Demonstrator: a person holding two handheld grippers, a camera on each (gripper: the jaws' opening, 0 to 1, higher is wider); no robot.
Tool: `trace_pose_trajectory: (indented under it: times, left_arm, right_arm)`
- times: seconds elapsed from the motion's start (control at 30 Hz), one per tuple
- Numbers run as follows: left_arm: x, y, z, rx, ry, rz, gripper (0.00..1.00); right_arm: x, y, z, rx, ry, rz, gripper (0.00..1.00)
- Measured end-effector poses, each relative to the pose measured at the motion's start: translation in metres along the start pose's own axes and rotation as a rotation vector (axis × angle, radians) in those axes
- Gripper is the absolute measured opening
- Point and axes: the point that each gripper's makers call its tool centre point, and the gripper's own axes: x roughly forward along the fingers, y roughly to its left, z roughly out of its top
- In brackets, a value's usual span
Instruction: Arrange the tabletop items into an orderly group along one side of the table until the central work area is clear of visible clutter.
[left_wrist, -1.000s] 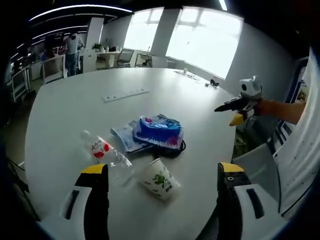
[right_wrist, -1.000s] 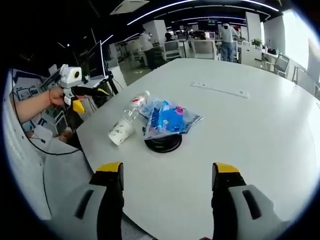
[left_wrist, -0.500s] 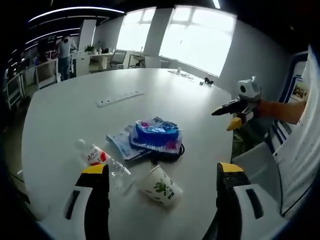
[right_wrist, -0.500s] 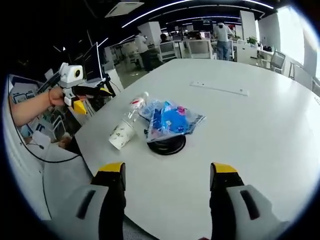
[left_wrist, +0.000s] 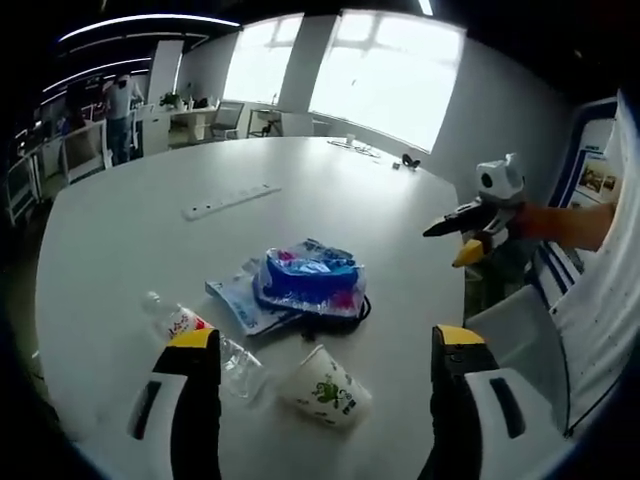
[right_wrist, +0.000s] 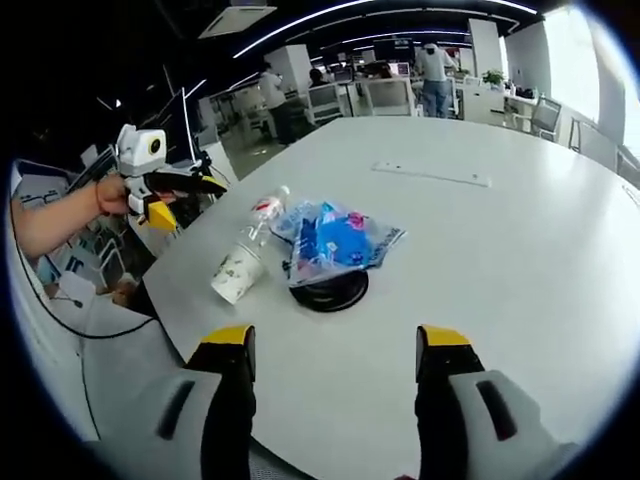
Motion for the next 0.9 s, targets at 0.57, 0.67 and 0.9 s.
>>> trace_pose_trajectory:
  times: [0.57, 0.67, 0.9]
  left_arm:
    - [0.024, 0.011, 0.014, 0.036, 0.006, -0.036, 0.87]
    - [0.028, 0.012, 0.016, 0.044, 0.005, -0.042, 0.86]
    - [0.039, 0.017, 0.019, 0.066, 0.02, -0.065, 0.84]
  right_arm:
    - [0.02, 0.004, 0.002, 0.028, 0.007, -0.034, 0.61]
    - [0.024, 0.006, 0.001, 0.033, 0.009, -0.038, 0.6]
    - [0.03, 0.004, 0.005, 0.052, -0.005, -0.058, 0.59]
